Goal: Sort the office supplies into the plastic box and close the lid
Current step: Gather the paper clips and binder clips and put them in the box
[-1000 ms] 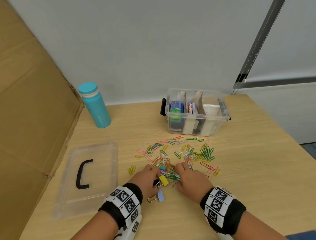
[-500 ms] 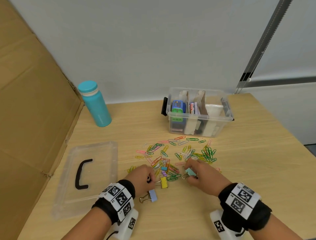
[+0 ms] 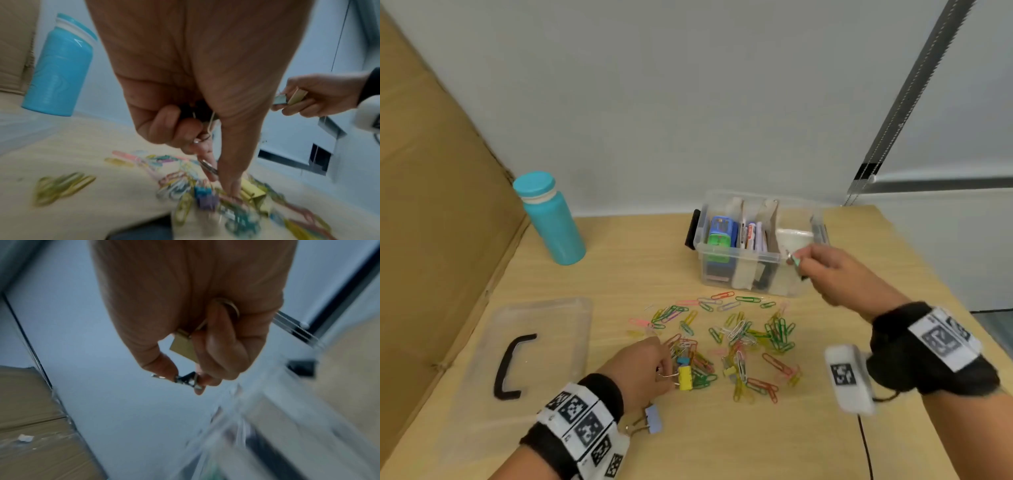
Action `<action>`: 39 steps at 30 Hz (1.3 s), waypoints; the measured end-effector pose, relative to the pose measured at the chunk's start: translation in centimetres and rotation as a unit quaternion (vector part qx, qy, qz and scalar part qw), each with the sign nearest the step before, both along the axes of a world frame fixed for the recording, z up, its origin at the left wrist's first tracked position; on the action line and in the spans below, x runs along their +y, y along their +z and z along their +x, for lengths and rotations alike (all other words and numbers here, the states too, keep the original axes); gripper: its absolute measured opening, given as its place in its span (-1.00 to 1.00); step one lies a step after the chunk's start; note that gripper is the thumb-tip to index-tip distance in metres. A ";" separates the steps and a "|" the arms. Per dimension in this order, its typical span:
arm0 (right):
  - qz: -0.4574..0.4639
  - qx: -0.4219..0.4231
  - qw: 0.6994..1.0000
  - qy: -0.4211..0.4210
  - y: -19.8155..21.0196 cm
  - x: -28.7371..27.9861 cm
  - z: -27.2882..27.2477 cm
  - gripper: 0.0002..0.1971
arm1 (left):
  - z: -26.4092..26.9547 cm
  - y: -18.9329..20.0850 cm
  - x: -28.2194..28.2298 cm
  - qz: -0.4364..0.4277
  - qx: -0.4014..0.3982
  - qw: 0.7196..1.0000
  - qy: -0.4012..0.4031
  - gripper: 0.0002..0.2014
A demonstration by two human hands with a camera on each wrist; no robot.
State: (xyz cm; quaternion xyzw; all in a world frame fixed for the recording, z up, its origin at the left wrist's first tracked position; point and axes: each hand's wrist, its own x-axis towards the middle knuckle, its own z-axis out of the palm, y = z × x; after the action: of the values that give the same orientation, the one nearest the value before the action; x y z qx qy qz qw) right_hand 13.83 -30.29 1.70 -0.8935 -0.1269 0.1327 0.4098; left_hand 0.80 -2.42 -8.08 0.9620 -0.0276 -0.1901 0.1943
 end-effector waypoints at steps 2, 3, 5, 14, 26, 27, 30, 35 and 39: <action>-0.032 -0.048 0.998 -0.040 1.9 -0.4 3.6 -0.78 | 0.7 1.3 -0.1 -0.020 -0.023 1.000 0.006 -0.90; -0.060 -0.054 0.995 -0.051 2.4 -0.3 5.4 -0.76 | 1.1 1.9 -0.2 -0.033 -0.037 0.999 0.012 -0.90; -0.140 -0.045 0.987 -0.064 2.7 0.1 8.9 -0.66 | 2.0 2.9 -0.6 -0.063 -0.058 0.996 0.033 -0.89; -0.129 -0.094 0.982 -0.097 -0.1 -0.1 12.7 -0.62 | 3.2 5.2 -3.1 -0.124 -0.124 0.983 0.055 -0.90; -0.097 -0.232 0.964 -0.087 -8.2 -2.2 6.6 -0.45 | 15.7 11.3 -12.9 -0.015 -0.192 0.981 0.036 -0.83; -0.092 -0.235 0.963 -0.091 -8.3 -2.2 6.5 -0.45 | 17.7 11.6 -13.8 0.013 -0.198 0.979 0.035 -0.79; -0.086 -0.240 0.962 -0.092 -8.5 -2.1 6.3 -0.44 | 22.6 12.3 -16.2 0.098 -0.189 0.977 0.033 -0.77; -0.083 -0.248 0.960 -0.095 -8.5 -2.1 6.3 -0.44 | 26.5 12.3 -18.6 0.145 -0.115 0.983 0.017 -0.62; -0.089 -0.256 0.958 -0.098 -8.4 -2.0 6.5 -0.38 | 27.6 12.0 -18.6 0.110 -0.061 0.992 0.010 -0.45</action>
State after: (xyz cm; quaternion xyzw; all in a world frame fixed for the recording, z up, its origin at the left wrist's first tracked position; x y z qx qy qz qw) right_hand 20.31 -32.33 -6.74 -0.9386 -0.1271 -0.1300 0.2933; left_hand 28.42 -21.00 3.95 0.9876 -0.0086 -0.1306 0.0871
